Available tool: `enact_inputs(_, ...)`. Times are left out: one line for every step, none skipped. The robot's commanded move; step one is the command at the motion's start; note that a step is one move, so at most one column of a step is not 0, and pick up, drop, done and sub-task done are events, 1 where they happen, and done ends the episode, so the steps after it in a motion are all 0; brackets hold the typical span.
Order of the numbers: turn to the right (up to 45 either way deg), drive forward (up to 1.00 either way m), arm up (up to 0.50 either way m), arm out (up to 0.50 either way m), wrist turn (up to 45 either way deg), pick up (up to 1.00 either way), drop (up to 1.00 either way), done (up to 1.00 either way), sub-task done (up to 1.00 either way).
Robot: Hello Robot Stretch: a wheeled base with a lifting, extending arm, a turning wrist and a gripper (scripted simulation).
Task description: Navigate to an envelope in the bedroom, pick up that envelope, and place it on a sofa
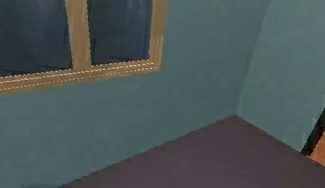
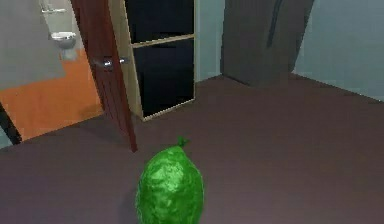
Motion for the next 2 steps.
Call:
enact_inputs(0.0, 0.45, 0.0, 0.0, 0.0, 0.0, 0.0, 0.0, 0.0)
enact_inputs(45.0, 0.0, 0.0, 0.0, 0.0, 0.0, 0.0, 0.0, 0.0)
